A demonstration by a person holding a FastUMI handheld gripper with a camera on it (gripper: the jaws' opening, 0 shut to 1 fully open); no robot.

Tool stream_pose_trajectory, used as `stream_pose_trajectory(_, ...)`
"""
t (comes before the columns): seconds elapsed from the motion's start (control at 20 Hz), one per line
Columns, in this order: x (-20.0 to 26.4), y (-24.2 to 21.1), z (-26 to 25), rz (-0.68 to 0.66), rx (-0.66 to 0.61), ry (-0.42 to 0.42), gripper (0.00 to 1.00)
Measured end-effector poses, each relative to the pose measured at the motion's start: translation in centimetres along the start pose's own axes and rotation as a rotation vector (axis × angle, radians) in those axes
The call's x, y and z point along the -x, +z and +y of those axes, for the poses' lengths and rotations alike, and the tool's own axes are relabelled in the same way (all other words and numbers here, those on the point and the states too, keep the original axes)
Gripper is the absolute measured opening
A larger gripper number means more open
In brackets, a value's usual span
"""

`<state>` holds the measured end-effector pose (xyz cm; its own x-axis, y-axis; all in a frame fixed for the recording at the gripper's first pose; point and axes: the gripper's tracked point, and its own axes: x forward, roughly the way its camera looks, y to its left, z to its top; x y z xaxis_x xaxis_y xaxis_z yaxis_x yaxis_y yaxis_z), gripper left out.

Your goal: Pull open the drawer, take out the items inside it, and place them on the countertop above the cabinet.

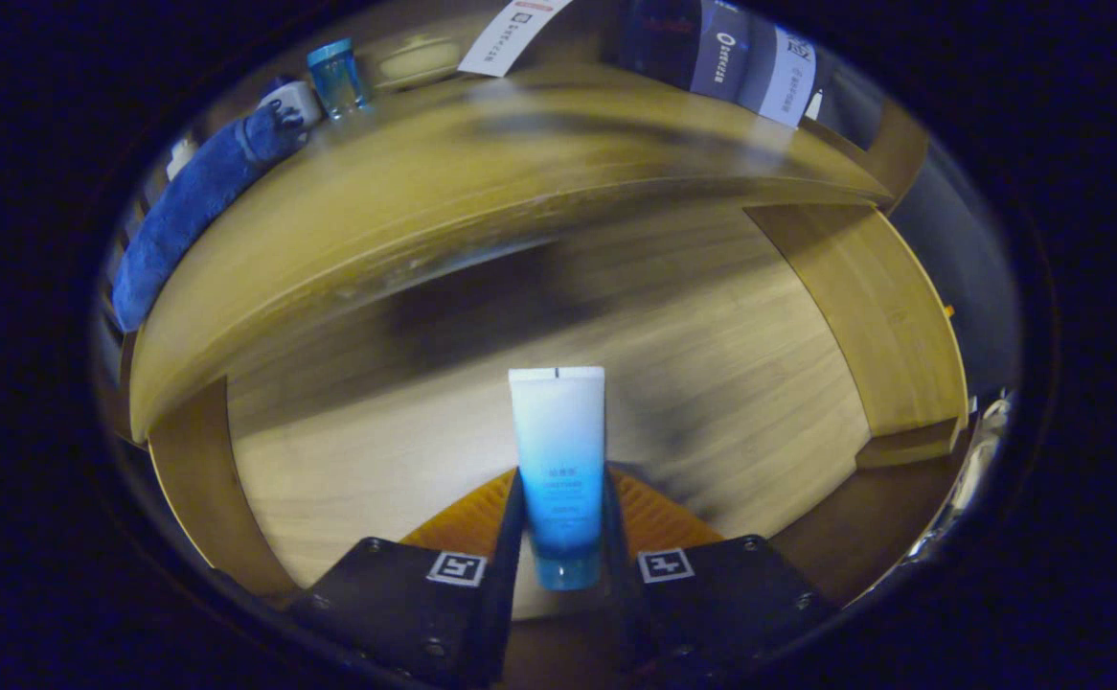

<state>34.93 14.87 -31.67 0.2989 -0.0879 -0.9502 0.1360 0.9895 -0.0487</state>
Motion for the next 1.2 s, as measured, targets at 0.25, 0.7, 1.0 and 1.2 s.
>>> stream_pose_trajectory(0.25,1.9,0.5,-1.2,-0.047,0.036,-0.069,0.43)
stream_pose_trajectory(0.7,10.3,1.7,-3.7,-0.144,0.035,-0.215,0.43)
stream_pose_trajectory(1.0,15.2,5.3,-3.4,-0.277,0.028,-0.232,0.43)
stream_pose_trajectory(1.2,14.8,9.5,-0.5,-0.347,0.073,-0.130,0.43)
